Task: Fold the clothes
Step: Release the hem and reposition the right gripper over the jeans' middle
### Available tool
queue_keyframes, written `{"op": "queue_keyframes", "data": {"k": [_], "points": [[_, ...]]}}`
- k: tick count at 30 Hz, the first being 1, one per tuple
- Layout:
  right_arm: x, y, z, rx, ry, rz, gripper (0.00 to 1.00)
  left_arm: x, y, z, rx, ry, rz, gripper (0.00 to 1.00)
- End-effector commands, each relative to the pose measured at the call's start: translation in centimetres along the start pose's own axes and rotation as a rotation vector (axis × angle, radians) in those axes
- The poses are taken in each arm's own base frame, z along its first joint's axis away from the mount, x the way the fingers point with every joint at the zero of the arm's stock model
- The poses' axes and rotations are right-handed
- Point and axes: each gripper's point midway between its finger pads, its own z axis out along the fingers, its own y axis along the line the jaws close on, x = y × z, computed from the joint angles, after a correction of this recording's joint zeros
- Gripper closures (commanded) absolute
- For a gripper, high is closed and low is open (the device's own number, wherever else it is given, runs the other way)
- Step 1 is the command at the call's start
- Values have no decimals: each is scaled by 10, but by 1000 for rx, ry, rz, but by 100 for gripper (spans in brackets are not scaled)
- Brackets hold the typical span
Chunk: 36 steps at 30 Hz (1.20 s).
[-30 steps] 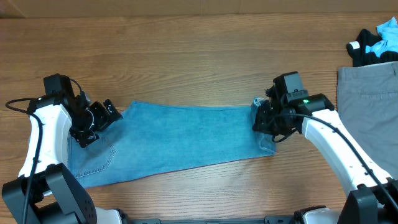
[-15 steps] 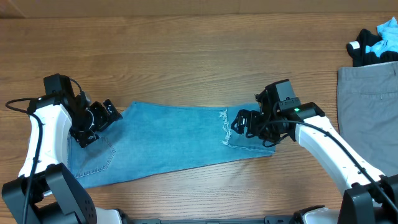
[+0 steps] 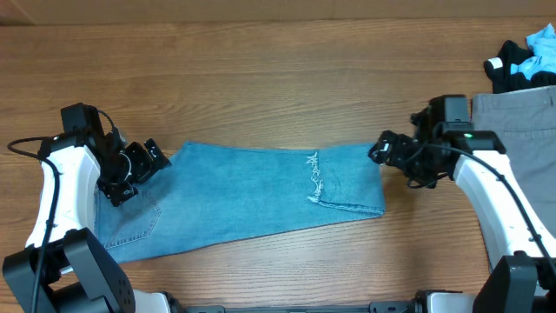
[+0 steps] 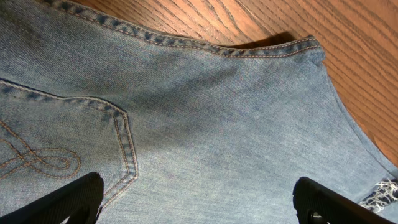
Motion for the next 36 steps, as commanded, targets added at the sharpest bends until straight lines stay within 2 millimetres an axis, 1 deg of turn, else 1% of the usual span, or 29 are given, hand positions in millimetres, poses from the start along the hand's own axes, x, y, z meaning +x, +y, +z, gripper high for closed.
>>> {"op": "queue_keyframes", "data": {"k": [1,3,6,9,13,17,18,20,21,22,23,24,28,31,34,36], "points": [[4,-12,10,21,23,-36,0,-4,-3,-6,1,-23,25,0],[11,-12,22,8,53,-38,0,-4,-3,-6,1,-23,25,0],[24,-6,36,-61,112,-61,0,-3,-3,-6,1,-22,25,0],[31,-10,48,-65,136,-54,0,-3,-3,-6,1,-22,25,0],[43,-13,61,-91,175,-29,6,-3,-3,-6,2,-22,25,0],[53,-19,72,-92,197,-19,15,-4,-3,-6,2,-23,25,0],[55,-20,74,-93,200,-14,20,-4,-3,-6,2,-24,26,0],[60,-19,76,-112,207,-11,34,-4,-3,-6,2,-26,26,0],[61,-18,77,-122,209,-8,49,-4,-3,-6,2,-26,26,0],[62,-17,77,-132,212,-5,72,-5,-3,-6,3,-26,26,0],[62,-18,78,-126,212,13,92,-5,-3,-6,3,-27,26,0],[62,-18,78,-124,212,19,96,-5,-3,-6,3,-27,26,0],[55,-17,78,-125,186,76,96,-5,-3,-6,3,-29,27,0],[41,-24,73,-79,129,112,96,-5,-3,-6,2,-30,29,0],[28,-34,59,-17,60,116,96,-6,-3,-6,-1,-31,30,0],[19,-42,45,42,7,132,96,-6,-1,-6,-11,-34,30,0]]}}
